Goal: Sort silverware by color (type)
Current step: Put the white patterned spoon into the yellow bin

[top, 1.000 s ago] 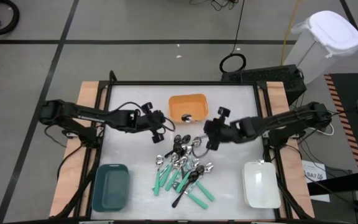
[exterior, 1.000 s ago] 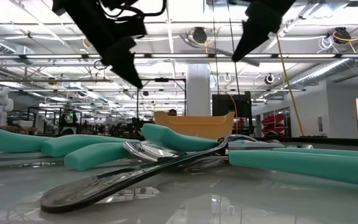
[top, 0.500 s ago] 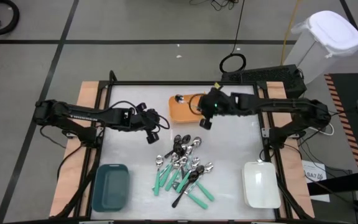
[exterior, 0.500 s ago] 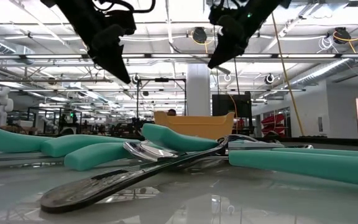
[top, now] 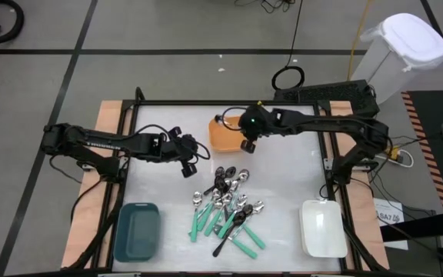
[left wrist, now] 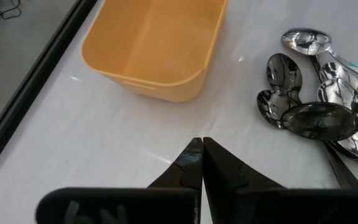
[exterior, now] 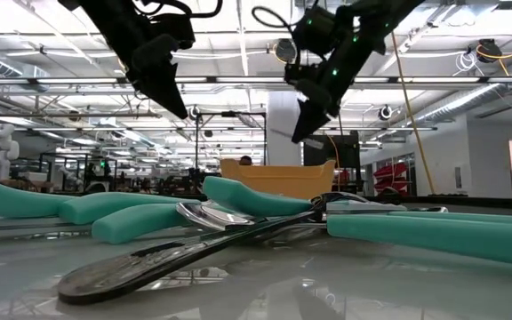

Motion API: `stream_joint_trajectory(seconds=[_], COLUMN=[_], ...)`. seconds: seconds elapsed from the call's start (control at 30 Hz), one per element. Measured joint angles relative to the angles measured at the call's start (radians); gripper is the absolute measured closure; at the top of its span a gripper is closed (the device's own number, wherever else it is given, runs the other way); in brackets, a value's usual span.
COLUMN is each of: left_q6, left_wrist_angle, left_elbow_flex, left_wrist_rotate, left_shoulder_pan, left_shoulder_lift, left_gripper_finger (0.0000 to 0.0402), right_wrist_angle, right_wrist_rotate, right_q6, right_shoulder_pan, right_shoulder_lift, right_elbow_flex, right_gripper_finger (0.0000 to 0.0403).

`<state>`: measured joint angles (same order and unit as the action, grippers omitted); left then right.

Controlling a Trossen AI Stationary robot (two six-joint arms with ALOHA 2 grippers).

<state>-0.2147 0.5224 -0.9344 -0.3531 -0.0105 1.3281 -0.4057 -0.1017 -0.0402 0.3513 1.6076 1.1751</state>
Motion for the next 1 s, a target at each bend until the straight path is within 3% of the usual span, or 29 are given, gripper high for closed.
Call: stream_joint_trajectory(seconds=[1.0], left_q6=[0.01], left_wrist_angle=[-0.001], left_elbow_flex=[0.0], left_wrist_rotate=[-0.002], left_shoulder_pan=[0.0], left_shoulder_lift=[0.0], left_gripper_finger=[0.0387], right_wrist_angle=[0.067], right_wrist_rotate=[0.003], right_q6=[-0.077], right_shoulder_pan=[0.028], right_shoulder_lift=[0.205], right_elbow_flex=[0.0], right_gripper_finger=[0.0365])
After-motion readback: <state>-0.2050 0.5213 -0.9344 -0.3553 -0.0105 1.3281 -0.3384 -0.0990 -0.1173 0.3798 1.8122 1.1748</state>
